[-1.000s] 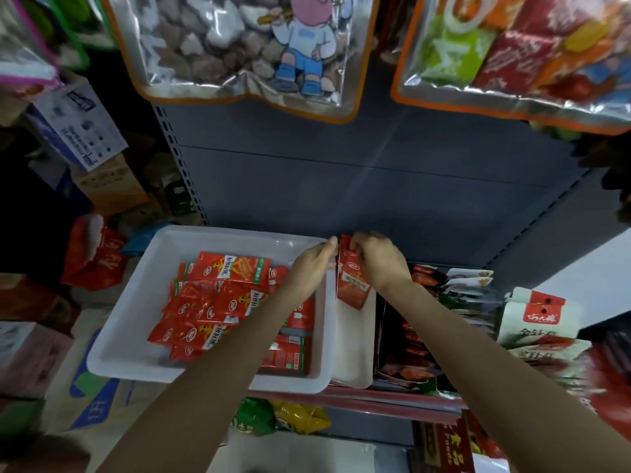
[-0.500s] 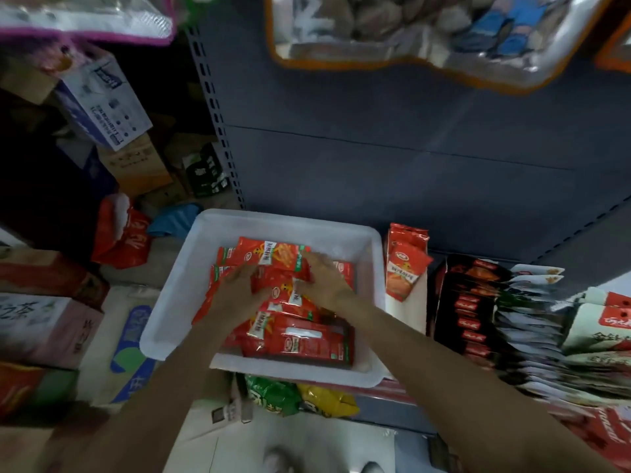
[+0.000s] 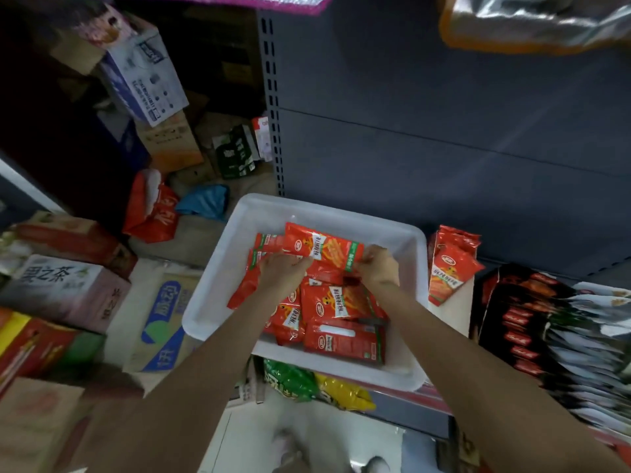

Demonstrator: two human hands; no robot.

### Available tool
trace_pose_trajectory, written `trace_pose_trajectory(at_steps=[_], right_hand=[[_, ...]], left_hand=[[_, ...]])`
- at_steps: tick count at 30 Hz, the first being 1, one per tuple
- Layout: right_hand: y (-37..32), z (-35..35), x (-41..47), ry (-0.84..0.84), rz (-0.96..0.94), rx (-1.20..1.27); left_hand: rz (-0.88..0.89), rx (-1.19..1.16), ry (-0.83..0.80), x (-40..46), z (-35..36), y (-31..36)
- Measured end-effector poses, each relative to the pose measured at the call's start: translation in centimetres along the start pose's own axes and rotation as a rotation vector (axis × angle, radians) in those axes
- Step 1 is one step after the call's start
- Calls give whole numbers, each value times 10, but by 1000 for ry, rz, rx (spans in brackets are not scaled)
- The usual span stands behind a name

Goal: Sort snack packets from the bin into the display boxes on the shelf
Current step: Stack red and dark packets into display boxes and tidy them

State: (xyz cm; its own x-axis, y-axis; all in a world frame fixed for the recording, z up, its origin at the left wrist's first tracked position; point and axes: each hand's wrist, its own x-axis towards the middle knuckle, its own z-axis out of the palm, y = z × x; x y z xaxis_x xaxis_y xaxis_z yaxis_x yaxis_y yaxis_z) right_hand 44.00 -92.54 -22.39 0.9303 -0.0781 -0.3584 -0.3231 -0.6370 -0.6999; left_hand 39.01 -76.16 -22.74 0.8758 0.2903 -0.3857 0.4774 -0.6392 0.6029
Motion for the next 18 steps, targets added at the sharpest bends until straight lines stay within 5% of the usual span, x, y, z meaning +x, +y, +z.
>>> trace_pose_trajectory(at_steps=[3,6,11,15,18], right_hand=[[5,-20,-11,12,-115,86],[11,-39,-23,-113,-136,376],[24,-78,-38,-130,-238,331],[32,-115,-38,66,-276,163],[34,-147,-40,136,-363,101]], left_hand=[[-20,-131,69,2,6,14],[-140,-589,32,-5,8,35],[-189,-1028,-92,-18,14,77],[42,-1084,-45,-29,23,107],[281,-887,30,-32,38,135]])
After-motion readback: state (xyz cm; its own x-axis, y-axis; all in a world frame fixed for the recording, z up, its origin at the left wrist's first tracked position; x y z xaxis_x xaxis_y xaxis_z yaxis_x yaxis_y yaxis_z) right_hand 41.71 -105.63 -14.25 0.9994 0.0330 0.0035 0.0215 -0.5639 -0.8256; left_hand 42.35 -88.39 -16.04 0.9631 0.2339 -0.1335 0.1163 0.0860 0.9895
